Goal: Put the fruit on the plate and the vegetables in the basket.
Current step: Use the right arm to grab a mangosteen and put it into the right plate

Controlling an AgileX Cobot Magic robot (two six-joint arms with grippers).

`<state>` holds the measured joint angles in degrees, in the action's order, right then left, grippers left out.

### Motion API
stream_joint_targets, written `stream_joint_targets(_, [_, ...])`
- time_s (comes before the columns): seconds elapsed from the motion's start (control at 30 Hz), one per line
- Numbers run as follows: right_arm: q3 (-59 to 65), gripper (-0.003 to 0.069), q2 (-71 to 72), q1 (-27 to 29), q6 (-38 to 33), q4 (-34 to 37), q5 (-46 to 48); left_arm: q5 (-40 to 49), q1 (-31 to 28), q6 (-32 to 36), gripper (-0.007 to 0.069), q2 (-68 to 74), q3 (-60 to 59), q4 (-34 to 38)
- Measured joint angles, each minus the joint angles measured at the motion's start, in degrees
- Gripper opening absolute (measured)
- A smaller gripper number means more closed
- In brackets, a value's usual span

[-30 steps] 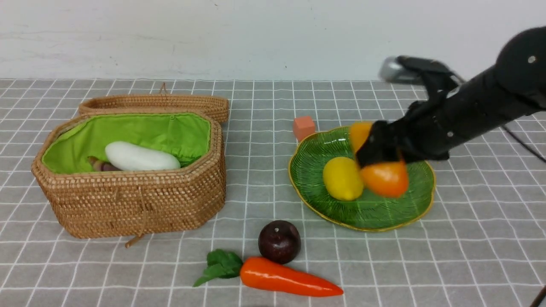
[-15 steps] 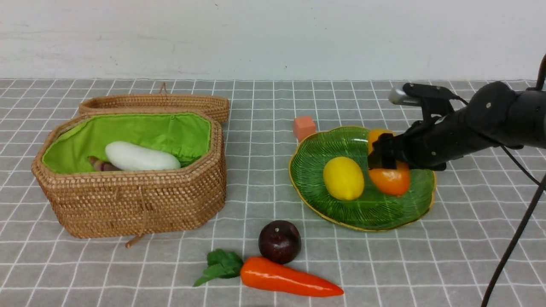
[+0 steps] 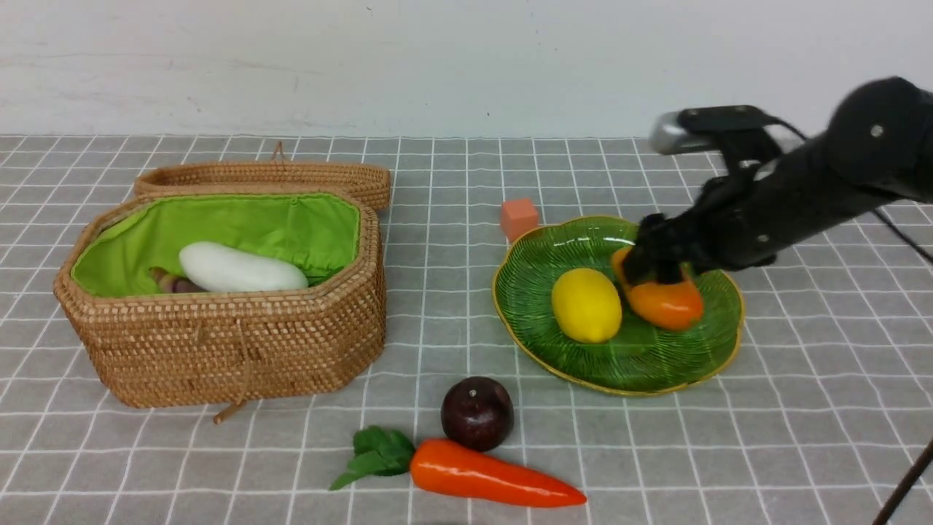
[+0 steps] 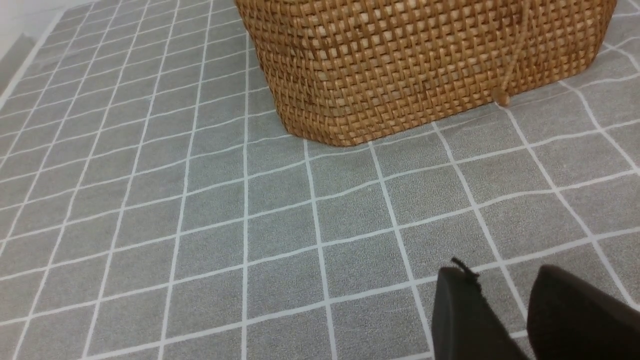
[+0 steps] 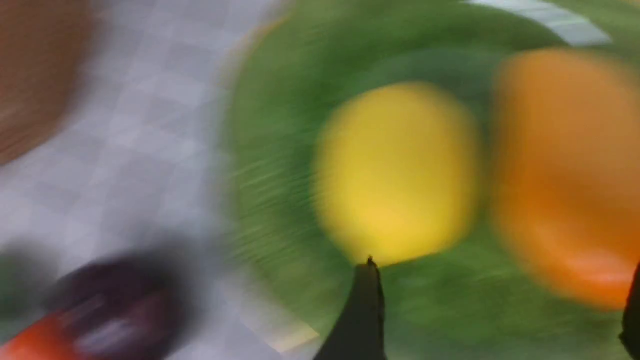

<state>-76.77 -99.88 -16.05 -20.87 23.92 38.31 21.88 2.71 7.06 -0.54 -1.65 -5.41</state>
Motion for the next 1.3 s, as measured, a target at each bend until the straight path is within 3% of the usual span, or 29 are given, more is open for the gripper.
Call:
stream_joint_targets(0.2, [0.00,0.0631,-1.23,-15.57,0.00,0.85,2.94,0.00,0.00,0.00,0.0207,0.00,0.00,0.00])
stream_joint_targets(0.33, [0.00,0.0631,-4.51,-20.36,2.51,-1.52,-0.20,0.00,0.00,0.00,0.0211,0.00,0.00,0.00])
stream_joint_targets(0.6, [-1.74,0.0628,-10.67,-19.98,15.11,-4.78,-3.78,0.00,0.00,0.00,0.0218,0.00,0.00,0.00])
stream_joint_targets(0.73, [-2.13,0.0617,-12.91,-19.98,15.47,-3.35,-4.61,0.00,0.00,0.00,0.0220,0.00,0.00,0.00])
stream_joint_targets(0.9, [-2.31,0.0554,-14.04,-19.98,13.91,-3.24,-3.86,0.00,0.00,0.00,0.0227,0.00,0.00,0.00])
stream_joint_targets(1.1, [-2.31,0.0554,-13.26,-19.85,12.07,-3.62,-1.84,0.00,0.00,0.00,0.0232,0.00,0.00,0.00])
stream_joint_targets(1.3, [-2.56,0.0554,-6.28,-15.14,12.04,-3.62,-0.68,0.00,0.00,0.00,0.0237,0.00,0.00,0.00])
